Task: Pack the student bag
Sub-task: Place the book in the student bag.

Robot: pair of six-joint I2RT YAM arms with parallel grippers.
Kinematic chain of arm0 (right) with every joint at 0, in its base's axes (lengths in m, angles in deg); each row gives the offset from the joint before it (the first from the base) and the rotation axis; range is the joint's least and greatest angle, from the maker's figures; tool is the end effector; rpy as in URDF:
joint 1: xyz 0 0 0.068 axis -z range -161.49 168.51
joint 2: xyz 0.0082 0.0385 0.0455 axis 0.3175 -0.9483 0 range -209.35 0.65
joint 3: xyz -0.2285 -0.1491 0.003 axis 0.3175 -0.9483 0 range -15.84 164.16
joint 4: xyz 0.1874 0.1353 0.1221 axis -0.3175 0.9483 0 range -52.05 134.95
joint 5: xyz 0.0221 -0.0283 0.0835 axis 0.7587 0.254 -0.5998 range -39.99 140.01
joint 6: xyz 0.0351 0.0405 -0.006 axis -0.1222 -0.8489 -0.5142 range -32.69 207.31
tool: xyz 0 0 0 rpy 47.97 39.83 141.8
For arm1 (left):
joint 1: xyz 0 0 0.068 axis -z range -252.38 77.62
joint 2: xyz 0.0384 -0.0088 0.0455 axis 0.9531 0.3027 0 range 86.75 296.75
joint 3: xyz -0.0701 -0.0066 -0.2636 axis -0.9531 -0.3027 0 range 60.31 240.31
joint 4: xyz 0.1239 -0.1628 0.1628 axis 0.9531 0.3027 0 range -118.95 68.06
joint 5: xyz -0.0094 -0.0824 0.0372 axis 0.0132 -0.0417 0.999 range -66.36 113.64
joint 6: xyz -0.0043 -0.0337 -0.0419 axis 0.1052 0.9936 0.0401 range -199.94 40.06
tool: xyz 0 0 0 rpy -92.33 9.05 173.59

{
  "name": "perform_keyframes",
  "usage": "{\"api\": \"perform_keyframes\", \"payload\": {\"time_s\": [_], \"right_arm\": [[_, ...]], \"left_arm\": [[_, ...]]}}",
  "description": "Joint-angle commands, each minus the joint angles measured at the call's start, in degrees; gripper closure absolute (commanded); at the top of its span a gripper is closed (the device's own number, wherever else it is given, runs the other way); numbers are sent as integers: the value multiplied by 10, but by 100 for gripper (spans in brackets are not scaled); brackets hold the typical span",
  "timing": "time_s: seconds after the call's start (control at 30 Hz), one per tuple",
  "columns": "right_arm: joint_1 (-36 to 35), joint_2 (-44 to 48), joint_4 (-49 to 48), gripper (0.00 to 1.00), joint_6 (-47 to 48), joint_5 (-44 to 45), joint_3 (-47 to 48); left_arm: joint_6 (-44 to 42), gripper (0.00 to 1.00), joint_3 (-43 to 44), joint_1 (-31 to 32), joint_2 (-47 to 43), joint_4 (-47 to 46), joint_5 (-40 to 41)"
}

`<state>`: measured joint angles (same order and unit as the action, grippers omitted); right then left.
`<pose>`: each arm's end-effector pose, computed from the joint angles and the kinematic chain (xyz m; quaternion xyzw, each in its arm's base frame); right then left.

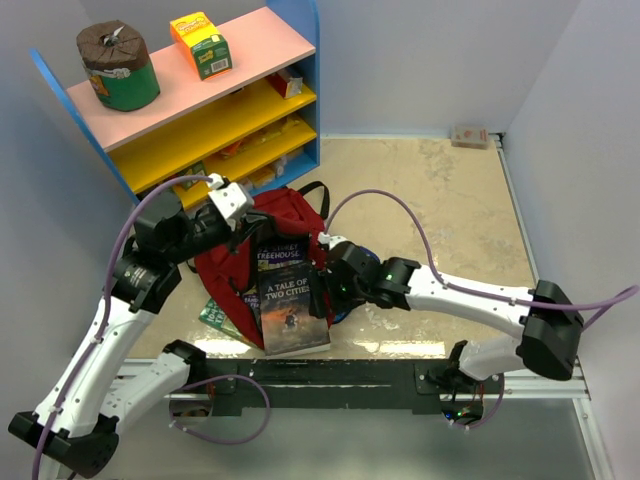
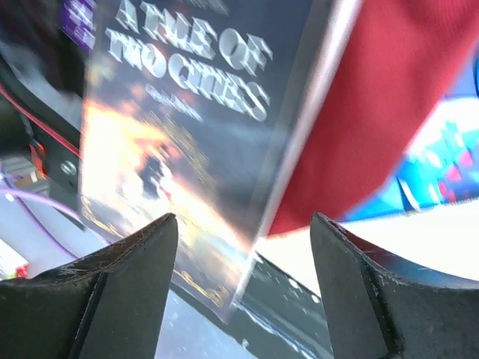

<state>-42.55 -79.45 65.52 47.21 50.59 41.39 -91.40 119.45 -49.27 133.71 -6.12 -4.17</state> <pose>0.1423 0.2566 0.2492 -0.1695 0.9256 0.2584 0.2186 0.1501 -0.0821 0.3972 0.3685 0.6678 -0.2469 0.5978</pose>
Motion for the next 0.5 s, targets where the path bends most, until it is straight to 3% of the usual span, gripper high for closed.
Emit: {"api": "perform_keyframes", "payload": {"time_s": [0.0,0.07,0.17,0.2,0.23,0.47], "right_arm": [[1,41,-11,31,-23,-20,-60],[1,63,-17,37,-20,-23,-75],[-5,106,-49,60,20,-74,-112],[-12,127,-93,87,47,-89,-139],[-28,176,-118,97,52,-74,-157],[-56,250,-185,100,66,-96,-237]], "left_arm": [[13,99,41,-4,-1,-38,-24],[13,99,43,-4,1,-36,-26],[16,99,45,-4,2,-38,-31],[17,99,47,-4,3,-40,-38],[18,97,48,-4,4,-41,-42],[0,93,68,-4,21,-31,-59]]}}
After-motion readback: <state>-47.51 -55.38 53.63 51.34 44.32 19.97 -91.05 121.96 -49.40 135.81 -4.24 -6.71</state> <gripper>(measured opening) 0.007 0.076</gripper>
